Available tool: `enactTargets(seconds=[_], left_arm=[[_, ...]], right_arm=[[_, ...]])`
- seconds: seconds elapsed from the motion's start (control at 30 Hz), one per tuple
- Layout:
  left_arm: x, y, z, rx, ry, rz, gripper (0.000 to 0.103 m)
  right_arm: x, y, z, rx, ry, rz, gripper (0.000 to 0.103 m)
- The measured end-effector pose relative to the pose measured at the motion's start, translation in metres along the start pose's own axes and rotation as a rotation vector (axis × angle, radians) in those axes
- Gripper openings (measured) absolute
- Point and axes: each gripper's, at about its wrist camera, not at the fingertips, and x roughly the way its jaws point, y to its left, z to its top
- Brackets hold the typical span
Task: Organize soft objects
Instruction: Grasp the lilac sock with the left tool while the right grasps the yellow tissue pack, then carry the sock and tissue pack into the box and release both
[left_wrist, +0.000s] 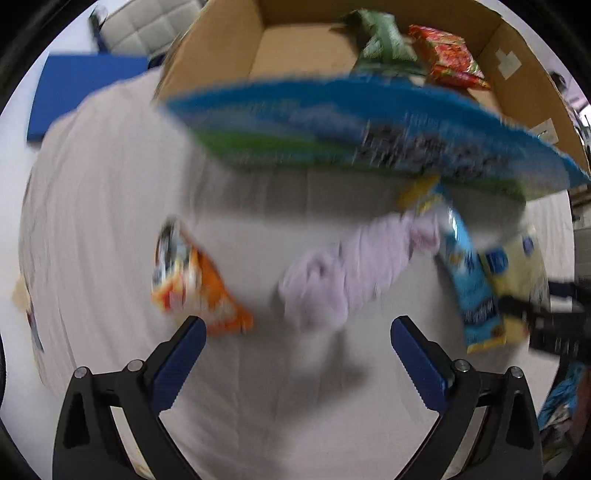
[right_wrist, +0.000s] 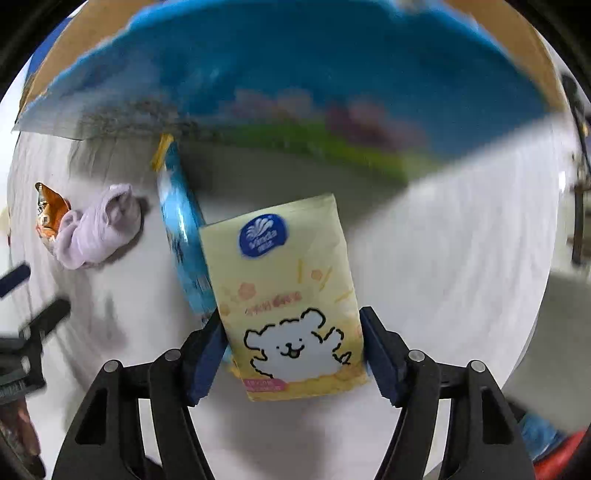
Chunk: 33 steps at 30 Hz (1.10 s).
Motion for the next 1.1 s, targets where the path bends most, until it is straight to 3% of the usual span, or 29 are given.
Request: enactTargets(seconds=[0.23, 0.27, 0.3, 0.33, 0.4, 0.6, 0.73, 0.9, 1.1], left_arm=[[0.034, -0.056, 0.028, 0.260, 0.019, 0.029, 0.101], [0.037, -0.061, 0.027, 0.280, 0.019, 0.028, 0.089], [0.040, -0.064, 0.027, 0.292, 0.025, 0.023, 0.067], [0.043, -0.068, 0.027, 0.293, 0.048, 0.002, 0.060], [0.044, -0.070, 0.019, 0.255, 0.081, -0.048, 0.051], [0.049, -0.054, -0.020, 0.032, 0.220, -0.202, 0.048], [0.058, -0.042, -0.034, -0.095, 0.242, -0.279, 0.049], [0.060, -0.018, -0.024, -0.074, 0.235, -0.272, 0.049], [0.048, -0.040, -0.018, -0.042, 0.202, -0.231, 0.042]], right_arm=[[0.003, -0.026, -0.005, 0.131, -0.049, 0.044, 0.072], [0.004, -0.026, -0.006, 0.134, -0.046, 0.033, 0.072], [0.005, -0.021, -0.002, 0.139, -0.044, 0.024, 0.071], [0.006, -0.018, -0.001, 0.146, -0.048, 0.018, 0.071], [0.007, -0.017, -0.005, 0.168, -0.037, -0.004, 0.070], [0.010, -0.032, -0.042, 0.280, 0.003, 0.055, 0.069], [0.010, -0.038, -0.055, 0.271, -0.022, 0.069, 0.071], [0.011, -0.033, -0.046, 0.261, -0.009, 0.038, 0.072], [0.022, -0.020, -0.049, 0.253, 0.013, -0.034, 0.066]])
